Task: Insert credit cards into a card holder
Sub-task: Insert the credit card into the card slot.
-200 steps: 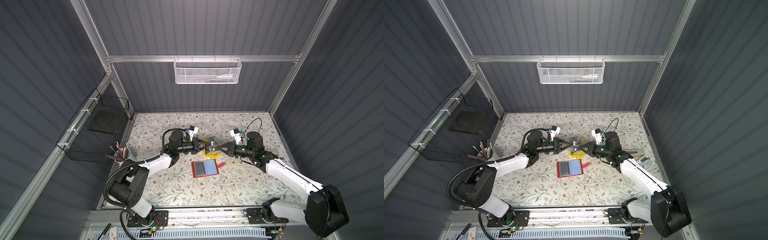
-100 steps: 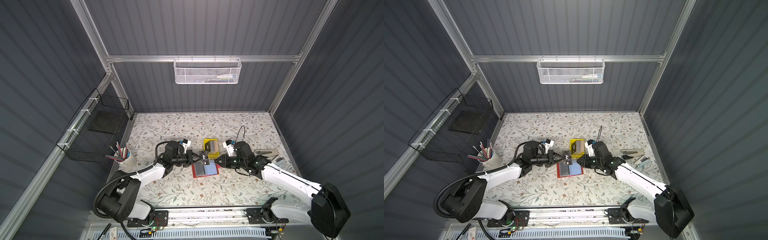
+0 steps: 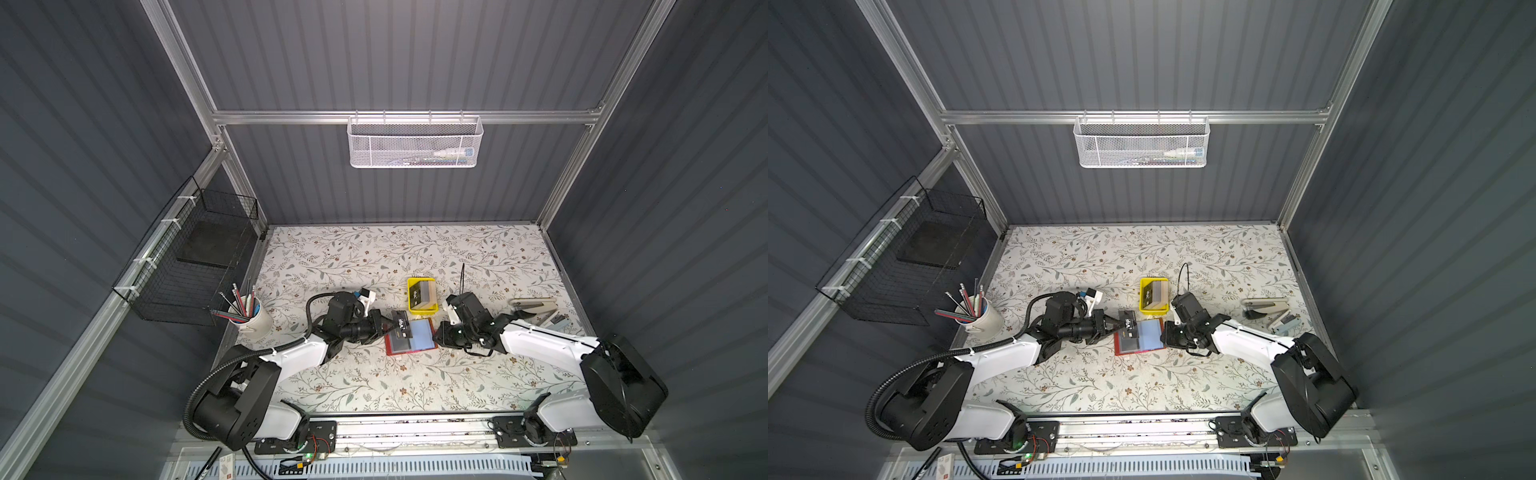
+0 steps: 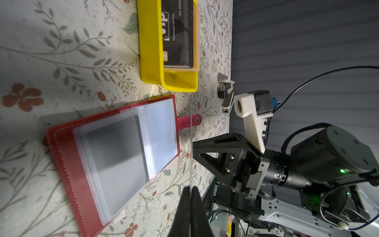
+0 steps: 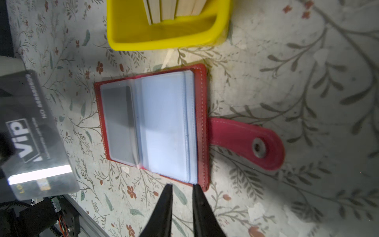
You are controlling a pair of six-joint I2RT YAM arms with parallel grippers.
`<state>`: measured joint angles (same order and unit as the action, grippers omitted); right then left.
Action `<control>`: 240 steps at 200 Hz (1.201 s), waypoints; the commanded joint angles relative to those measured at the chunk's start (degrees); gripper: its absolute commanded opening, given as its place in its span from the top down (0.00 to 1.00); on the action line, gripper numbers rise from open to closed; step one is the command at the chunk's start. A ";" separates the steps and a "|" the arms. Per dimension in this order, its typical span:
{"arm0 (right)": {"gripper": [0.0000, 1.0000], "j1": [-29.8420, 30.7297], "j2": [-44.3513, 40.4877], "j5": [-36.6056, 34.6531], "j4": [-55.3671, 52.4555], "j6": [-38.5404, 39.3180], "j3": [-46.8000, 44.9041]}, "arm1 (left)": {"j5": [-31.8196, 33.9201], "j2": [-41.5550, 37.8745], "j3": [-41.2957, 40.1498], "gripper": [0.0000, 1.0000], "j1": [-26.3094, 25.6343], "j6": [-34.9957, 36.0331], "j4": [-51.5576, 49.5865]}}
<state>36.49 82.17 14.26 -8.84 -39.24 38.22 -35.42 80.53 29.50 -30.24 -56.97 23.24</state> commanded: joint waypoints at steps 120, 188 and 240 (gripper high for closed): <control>0.86 0.55 6.15 -2.48 -1.33 1.96 1.82 | 1.98 8.13 0.73 1.00 -2.19 0.54 3.59; 0.87 0.93 6.53 -3.30 -1.24 1.71 1.69 | 3.26 10.06 1.43 1.00 -3.20 0.63 3.53; 0.87 1.19 7.05 -3.40 -1.26 1.80 1.69 | 4.25 11.28 2.00 1.00 -4.20 0.98 3.39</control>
<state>37.23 88.09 11.97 -8.88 -38.09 39.11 -32.16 90.67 29.95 -33.82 -56.95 26.22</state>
